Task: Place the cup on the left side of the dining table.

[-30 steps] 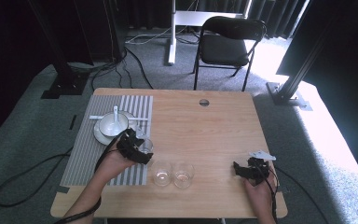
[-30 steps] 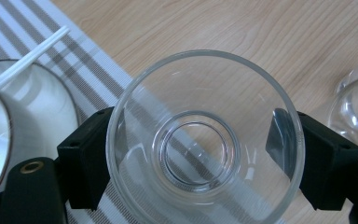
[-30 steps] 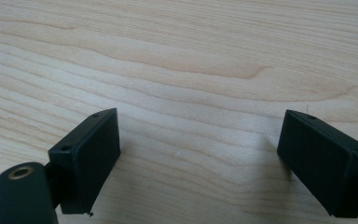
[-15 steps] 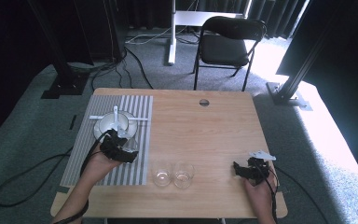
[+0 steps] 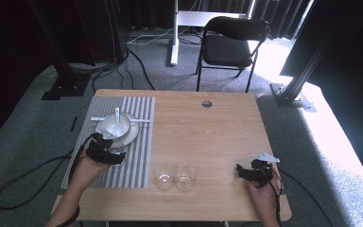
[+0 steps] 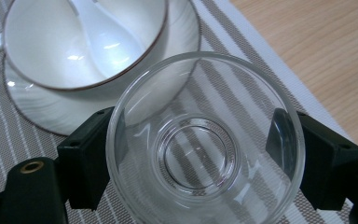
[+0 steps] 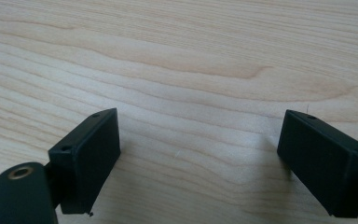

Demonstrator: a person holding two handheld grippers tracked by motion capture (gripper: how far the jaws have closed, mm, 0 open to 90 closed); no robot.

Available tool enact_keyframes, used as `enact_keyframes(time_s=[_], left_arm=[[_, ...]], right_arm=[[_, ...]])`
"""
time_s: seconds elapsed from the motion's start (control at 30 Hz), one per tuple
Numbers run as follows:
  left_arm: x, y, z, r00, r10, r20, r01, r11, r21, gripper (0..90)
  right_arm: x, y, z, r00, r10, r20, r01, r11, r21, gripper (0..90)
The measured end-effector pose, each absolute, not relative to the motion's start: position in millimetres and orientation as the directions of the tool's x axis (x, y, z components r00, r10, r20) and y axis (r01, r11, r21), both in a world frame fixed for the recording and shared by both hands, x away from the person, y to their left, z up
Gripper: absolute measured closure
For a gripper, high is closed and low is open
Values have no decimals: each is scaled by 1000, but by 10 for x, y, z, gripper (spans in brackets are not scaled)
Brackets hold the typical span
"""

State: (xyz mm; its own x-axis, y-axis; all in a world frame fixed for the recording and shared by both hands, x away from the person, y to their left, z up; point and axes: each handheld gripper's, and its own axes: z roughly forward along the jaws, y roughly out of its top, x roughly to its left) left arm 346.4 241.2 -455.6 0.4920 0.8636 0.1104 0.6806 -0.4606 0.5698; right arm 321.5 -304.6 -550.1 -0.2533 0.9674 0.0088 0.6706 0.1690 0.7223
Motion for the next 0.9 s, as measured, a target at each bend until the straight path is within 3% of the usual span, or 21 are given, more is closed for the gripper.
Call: enact_keyframes(time_s=[0.57,0.9], left_arm=[[3427,2596,-4695,450,888,98,720,-426,548,184],[3410,2663,-4738,438,897,54,717,-385,582,183]], right_arm=[[3216,-3046,-5501,-253,967,9,671,169,722,125],[3215,-3046,-5501,-253,967,9,671,169,722,125]])
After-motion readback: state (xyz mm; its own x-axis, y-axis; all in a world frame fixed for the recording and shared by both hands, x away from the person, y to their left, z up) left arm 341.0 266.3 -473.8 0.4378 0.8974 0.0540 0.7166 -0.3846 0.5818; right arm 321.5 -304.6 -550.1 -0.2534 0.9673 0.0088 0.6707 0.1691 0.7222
